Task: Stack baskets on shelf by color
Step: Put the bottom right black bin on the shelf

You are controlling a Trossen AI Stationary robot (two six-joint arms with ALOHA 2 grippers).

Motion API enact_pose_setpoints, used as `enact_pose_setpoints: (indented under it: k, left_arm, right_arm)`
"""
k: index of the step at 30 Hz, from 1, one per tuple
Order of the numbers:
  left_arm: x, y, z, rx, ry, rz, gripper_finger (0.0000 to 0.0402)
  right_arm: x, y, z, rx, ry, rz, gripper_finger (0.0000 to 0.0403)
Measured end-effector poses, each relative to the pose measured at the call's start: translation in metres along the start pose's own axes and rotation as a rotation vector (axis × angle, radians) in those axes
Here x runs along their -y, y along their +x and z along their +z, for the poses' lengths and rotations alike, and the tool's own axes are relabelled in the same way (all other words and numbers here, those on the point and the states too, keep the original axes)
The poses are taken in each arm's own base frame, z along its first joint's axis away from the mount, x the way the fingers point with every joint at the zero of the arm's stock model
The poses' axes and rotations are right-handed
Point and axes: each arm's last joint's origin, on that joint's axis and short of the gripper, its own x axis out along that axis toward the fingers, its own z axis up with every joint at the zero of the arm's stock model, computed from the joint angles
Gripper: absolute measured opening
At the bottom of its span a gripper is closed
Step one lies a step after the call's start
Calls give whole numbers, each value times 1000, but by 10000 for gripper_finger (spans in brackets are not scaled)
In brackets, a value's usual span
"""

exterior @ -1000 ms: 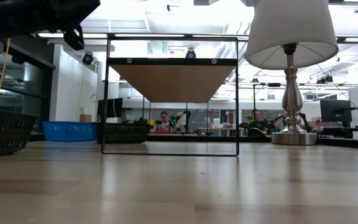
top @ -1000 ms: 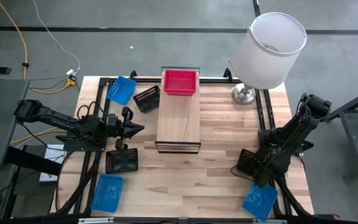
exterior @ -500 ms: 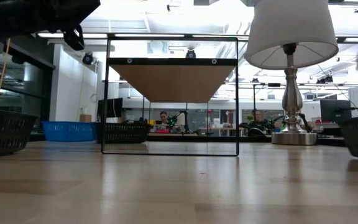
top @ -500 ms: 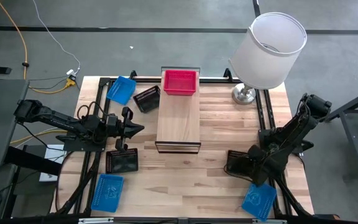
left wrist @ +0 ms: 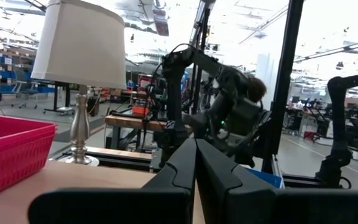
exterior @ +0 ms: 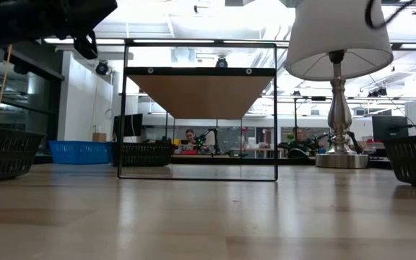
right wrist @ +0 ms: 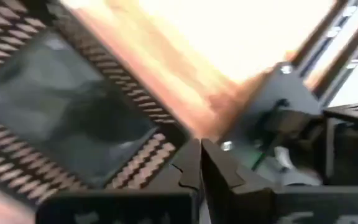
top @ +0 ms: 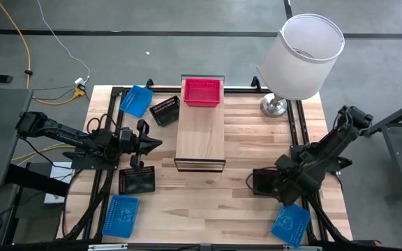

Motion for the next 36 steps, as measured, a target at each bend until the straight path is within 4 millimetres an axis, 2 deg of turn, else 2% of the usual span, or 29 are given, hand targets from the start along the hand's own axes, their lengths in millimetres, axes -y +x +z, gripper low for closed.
enact_pose_setpoints:
  k: [4,11,15,18,25,28,32,36]
  left_arm:
    - [0,0,-2,-24,-18,0,1]
    - [0,0,-3,-28,-20,-2,1]
    - [0,0,-3,-28,-20,-1,1]
    - [0,0,-3,-28,-20,-1,1]
    - [0,0,-3,-28,-20,0,1]
    - [0,0,-3,-28,-20,0,1]
    - [0,0,-3,-28,-28,0,1]
    - [0,0,-3,-31,-32,-2,1]
  right_arm:
    - [-7,-5,0,-33,21,81,0]
    - [-12,12,-9,-98,58,109,0]
    - [-10,12,-16,-89,92,94,4]
    - [-8,11,-22,-79,152,99,28]
    - [-6,9,-34,-31,279,121,132]
    - [-6,9,-34,-20,315,127,166]
    - [-6,14,-33,-27,363,112,183]
    - [-8,36,-32,-62,395,111,182]
